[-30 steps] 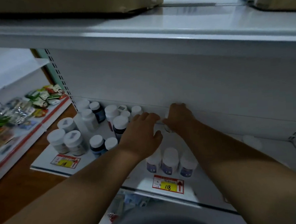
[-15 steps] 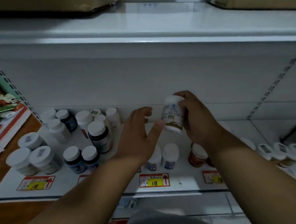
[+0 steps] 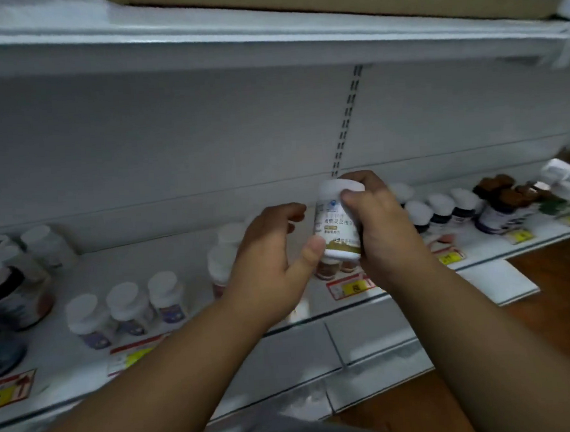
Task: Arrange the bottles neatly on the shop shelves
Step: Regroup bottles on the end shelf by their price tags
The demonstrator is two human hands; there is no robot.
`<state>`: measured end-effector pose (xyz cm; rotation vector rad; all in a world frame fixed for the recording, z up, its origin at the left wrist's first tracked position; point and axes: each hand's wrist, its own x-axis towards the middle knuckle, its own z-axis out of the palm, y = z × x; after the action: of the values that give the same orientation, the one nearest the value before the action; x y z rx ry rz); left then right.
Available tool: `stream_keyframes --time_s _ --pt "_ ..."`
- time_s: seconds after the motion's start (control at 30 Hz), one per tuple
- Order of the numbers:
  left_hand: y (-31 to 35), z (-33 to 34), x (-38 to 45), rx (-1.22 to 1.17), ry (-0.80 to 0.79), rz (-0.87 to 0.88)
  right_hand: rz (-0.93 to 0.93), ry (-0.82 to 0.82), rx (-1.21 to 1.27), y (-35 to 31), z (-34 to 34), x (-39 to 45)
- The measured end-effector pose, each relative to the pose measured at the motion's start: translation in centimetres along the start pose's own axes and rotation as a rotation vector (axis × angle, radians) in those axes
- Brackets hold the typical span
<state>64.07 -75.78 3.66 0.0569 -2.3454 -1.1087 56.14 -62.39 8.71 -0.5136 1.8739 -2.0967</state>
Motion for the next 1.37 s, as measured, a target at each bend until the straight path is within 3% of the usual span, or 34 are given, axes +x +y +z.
stream_keyframes --time_s 0.13,0.27,0.5,0.73,1.07,1.37 --pt "4.0 7.4 0.1 -0.054 -0.053 0.016 -0.001 0.042 -0.121 -0.3 -7.6 -2.3" --pt "7.0 12.5 -1.8 -0.047 -0.082 -0.021 0.017 -0.023 -0.164 0.3 -13.3 -3.8" --pt "7.8 10.6 -7.8 0.041 0.018 -0.226 0.026 -0.183 -0.141 1.5 -12.7 -5.6" --pt "5.4 2.6 -13.3 0.031 0.128 -0.302 -0.025 -0.305 -0.108 1.7 -3.4 -9.3" --pt "-2.4 -19.3 -25.4 0.169 0.263 -0.441 -0.117 -0.614 -0.163 4.3 21.8 -16.3" --pt "-9.4 -28.4 -25.6 0.264 0.345 -0.462 -0.147 -0.721 -0.281 5.7 33.9 -12.7"
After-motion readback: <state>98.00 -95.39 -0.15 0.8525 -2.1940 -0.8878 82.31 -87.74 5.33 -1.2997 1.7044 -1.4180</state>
